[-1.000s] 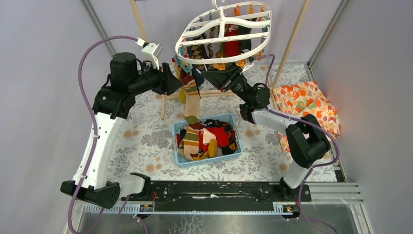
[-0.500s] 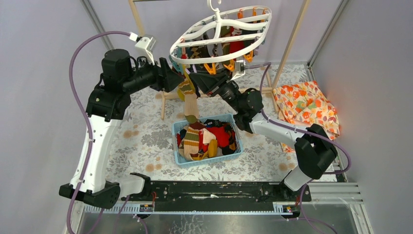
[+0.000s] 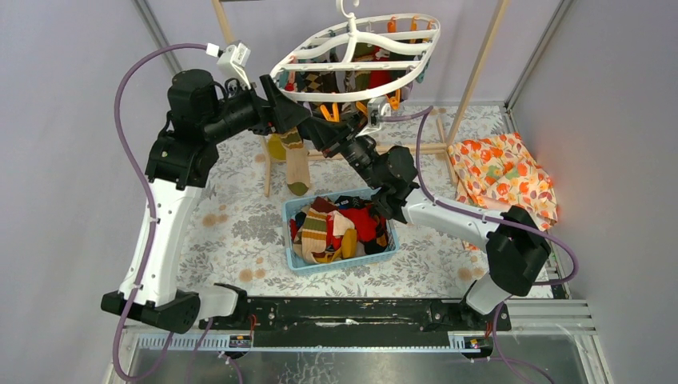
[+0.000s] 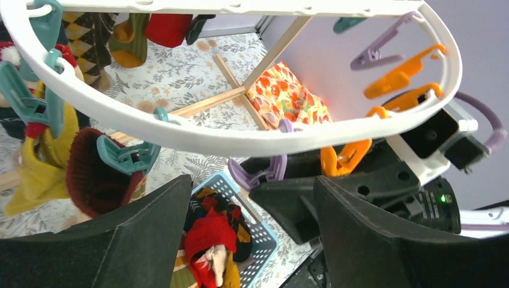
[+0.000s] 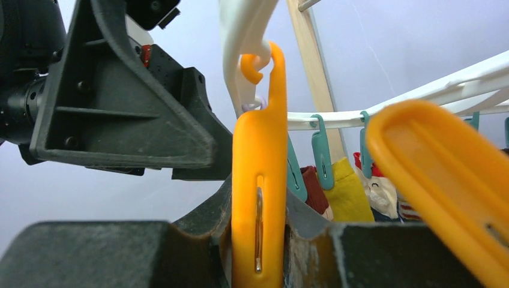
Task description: Clip the socks to the hanger
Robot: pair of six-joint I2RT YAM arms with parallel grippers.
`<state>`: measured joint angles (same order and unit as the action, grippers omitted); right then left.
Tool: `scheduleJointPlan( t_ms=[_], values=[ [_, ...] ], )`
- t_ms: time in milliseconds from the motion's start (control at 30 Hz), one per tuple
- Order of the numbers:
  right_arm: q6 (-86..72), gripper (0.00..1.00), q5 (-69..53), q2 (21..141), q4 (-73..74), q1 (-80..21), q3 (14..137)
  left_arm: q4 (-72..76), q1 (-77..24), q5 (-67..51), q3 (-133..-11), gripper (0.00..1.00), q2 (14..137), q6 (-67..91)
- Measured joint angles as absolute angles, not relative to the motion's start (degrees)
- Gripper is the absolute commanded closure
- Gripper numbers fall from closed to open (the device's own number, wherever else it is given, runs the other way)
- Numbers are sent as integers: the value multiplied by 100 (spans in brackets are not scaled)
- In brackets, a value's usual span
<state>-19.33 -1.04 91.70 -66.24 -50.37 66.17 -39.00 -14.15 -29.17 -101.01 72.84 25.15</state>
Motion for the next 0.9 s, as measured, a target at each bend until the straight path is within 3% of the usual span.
scheduleJointPlan(
  t_ms=[200,700,800,900],
  values=[
    [-1540,96,58,9201,-6449,-5118,6718,-3651,-1415,-2893,-10101,20,7522,2965],
    [-1024,94,419,9301,-6237,-5247,6884,-3422,-1415,-2939,-9977,50,7675,3249],
    [-1007,88,464,9330,-6215,-5262,6925,-3417,-1415,-2932,-9939,63,7688,3249],
    [-1007,65,515,9345,-6189,-5277,6925,-3395,-1415,-2884,-9929,79,7693,3242]
  ],
)
